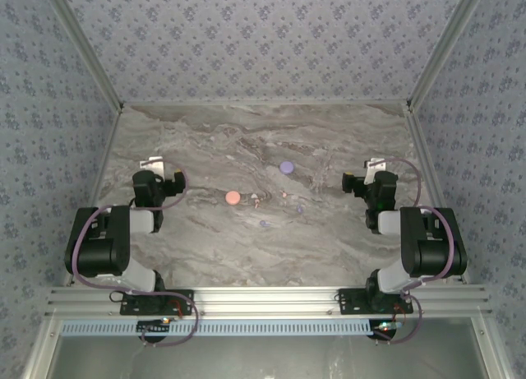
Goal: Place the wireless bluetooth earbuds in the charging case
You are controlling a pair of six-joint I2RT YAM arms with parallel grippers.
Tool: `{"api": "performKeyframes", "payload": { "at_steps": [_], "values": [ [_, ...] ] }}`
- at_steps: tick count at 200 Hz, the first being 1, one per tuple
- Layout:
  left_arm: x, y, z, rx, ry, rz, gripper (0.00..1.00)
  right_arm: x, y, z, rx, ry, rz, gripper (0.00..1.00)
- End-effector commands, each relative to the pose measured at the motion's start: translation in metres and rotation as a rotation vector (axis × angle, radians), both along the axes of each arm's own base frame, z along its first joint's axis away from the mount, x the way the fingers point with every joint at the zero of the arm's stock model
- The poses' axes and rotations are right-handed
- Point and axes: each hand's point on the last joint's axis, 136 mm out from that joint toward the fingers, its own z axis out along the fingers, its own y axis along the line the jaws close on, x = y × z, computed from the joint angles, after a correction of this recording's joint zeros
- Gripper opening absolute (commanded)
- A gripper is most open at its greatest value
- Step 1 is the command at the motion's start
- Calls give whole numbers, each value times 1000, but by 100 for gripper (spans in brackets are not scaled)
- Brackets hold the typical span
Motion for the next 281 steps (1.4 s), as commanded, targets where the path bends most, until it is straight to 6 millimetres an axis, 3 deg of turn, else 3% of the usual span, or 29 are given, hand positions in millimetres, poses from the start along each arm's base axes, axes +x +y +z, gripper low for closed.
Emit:
{"api": "performKeyframes", "payload": {
  "at_steps": [1,29,53,84,136,164,219,241,245,268,281],
  "values": [
    [5,-1,5,-11,-15,6,99,5,-2,3,-5,-6,-15,100],
    [5,0,12,-12,-11,10,99,5,-4,9,-11,-7,-32,100],
    [-3,14,24,-11,-42,98,99,1,-9,22,-26,-19,-70,100],
    [-12,20,38,-72,34,169,99,-5,-9,38,34,114,-117,100],
    [-18,-14,63,-294,202,124,99,-10,19,33,178,356,-59,100],
    [-18,-54,70,-402,282,37,99,0,60,35,292,459,100,100],
    [-14,-158,67,-486,487,-201,97,26,123,27,412,571,301,99],
    [-9,-195,68,-484,518,-274,94,34,144,14,441,643,343,86],
    [-7,-201,68,-486,523,-281,93,43,148,21,451,631,354,83],
    [3,-227,59,-510,570,-275,87,52,170,11,525,685,400,62],
    [9,-241,55,-526,587,-275,85,56,178,3,543,722,401,59]
  ]
}}
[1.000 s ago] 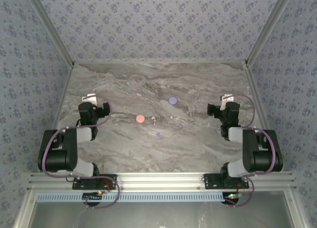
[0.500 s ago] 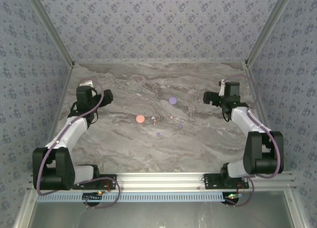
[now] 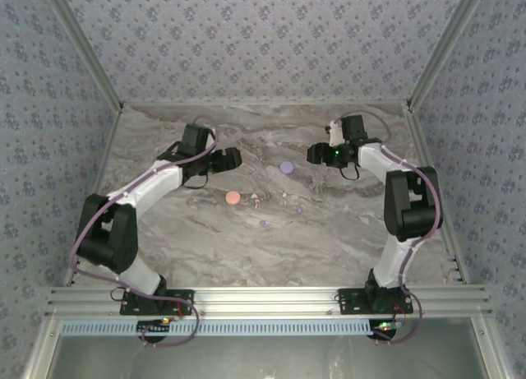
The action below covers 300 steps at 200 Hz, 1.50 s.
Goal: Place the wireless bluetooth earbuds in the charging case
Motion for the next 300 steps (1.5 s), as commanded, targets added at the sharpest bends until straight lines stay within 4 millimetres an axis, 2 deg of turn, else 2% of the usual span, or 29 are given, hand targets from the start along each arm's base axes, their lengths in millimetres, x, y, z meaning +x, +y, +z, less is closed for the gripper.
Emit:
{"api": "performKeyframes", "payload": {
  "at_steps": [1,39,48,85,102,156,245,300],
  "values": [
    [9,-23,0,-47,54,13,85,-3,22,-10,81,114,32,58],
    [23,-71,-15,-64,93,-52,77,4,41,-27,84,176,53,48],
    [25,-80,-20,-74,110,-66,71,6,45,-29,84,187,58,45],
    [34,-104,-39,-145,164,-89,61,9,56,-38,110,226,75,34],
    [35,-113,-48,-167,195,-103,60,11,60,-40,120,244,84,32],
    [35,-131,-68,-204,247,-129,52,13,65,-46,122,268,96,31],
    [39,-159,-87,-285,309,-184,49,1,78,-50,134,298,132,27],
    [42,-162,-92,-288,319,-183,46,-4,81,-48,133,299,137,27]
  ]
}}
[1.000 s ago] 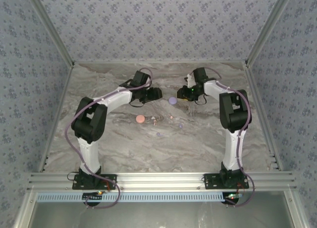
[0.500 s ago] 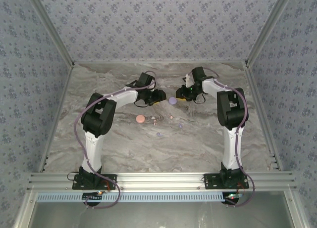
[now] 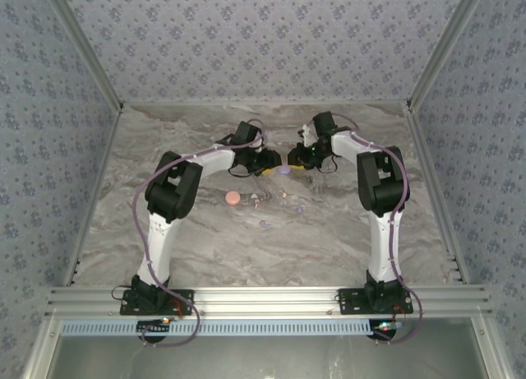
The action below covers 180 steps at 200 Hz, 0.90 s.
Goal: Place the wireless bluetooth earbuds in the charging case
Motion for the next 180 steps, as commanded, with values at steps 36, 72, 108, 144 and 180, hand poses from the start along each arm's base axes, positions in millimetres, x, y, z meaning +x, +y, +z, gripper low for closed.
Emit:
{"api": "performKeyframes", "payload": {
  "at_steps": [36,72,108,144,180],
  "values": [
    [2,-9,2,-19,5,-10,46,-7,2,0,-1,27,-9,29],
    [1,-8,0,-21,9,-9,45,-5,1,-2,-11,29,-24,28],
    [0,-10,-1,-28,15,-12,44,-4,2,-7,-7,41,-29,25],
    [-2,-15,-6,-53,36,-15,44,-4,1,-13,-17,53,-36,24],
    [-6,-21,-11,-61,49,-21,44,-6,0,-20,-24,68,-40,24]
  ]
}}
